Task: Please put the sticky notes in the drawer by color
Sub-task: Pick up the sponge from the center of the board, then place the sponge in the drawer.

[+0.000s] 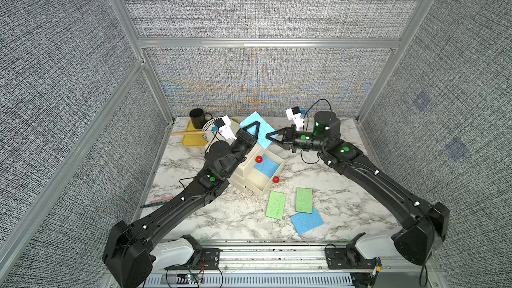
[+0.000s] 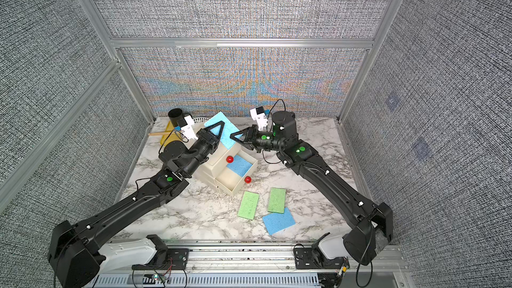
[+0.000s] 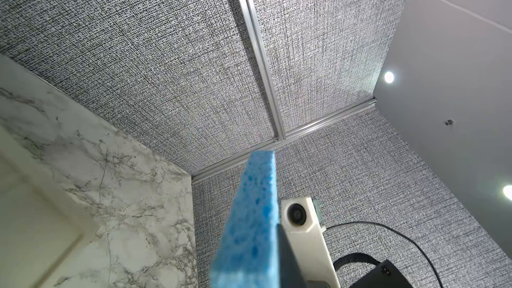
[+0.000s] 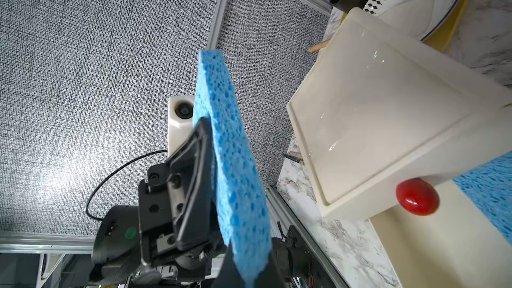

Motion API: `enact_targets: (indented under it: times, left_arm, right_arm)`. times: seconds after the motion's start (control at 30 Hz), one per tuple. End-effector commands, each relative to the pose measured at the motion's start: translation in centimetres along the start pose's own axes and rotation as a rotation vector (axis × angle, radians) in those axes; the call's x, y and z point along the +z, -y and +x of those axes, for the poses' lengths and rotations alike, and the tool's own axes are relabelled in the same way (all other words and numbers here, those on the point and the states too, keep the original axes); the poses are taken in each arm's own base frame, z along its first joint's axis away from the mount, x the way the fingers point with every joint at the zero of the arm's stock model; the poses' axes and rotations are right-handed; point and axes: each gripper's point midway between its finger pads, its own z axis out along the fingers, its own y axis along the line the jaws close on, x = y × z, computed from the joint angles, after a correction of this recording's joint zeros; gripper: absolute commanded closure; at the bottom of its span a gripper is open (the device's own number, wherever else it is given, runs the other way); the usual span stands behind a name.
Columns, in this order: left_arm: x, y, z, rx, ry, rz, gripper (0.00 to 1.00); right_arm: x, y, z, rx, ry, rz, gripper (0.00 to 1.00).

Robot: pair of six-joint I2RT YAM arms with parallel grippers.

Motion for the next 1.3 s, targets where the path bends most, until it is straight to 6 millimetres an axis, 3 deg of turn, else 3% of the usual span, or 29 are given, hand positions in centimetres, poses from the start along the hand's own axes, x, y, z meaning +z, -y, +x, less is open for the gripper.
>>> enact_targets:
  times: [0.0, 0.07, 0.1, 0.3, 0.4, 0.8, 1.0, 1.27]
  left_arm:
    - [-0.5, -0.3, 1.0, 0.216, -0.110, -0.102, 0.21]
    - [-1.3, -1.2, 0.3, 0.357, -0.132, -0.222, 0.08]
    - [-2.0, -1.8, -0.3, 0.424, -0.132, -0.286, 0.06]
    - [-5.7, -4.3, -3.3, 0.702, -0.086, -0.493, 0.05]
    - [-7.0, -4.9, -3.5, 0.756, -0.093, -0.518, 0.05]
    - [-7.2, -6.4, -1.6, 0.830, -0.209, -0.504, 0.06]
    - [-6.9, -6.4, -1.6, 0.851, -0.211, -0.504, 0.06]
    - [-7.6, -6.5, -2.0, 0.866, -0.197, -0.511, 0.06]
  right_arm:
    - [-1.2, 1.2, -0.7, -0.042, 0.042, 0.118, 1.00]
    - [-2.5, 2.7, -1.1, -0.046, 0.053, 0.205, 1.00]
    - [-3.2, 3.5, -1.2, -0.040, 0.060, 0.240, 1.00]
    - [-8.3, 8.9, -1.4, 0.054, 0.132, 0.436, 1.00]
    - [-9.0, 11.1, -0.3, 0.096, 0.078, 0.510, 1.00]
    - [-6.3, 14.7, 5.6, 0.202, -0.151, 0.546, 1.00]
    - [-3.0, 14.7, 8.4, 0.181, -0.264, 0.544, 1.00]
    - [0.5, 15.0, 10.1, 0.188, -0.347, 0.520, 1.00]
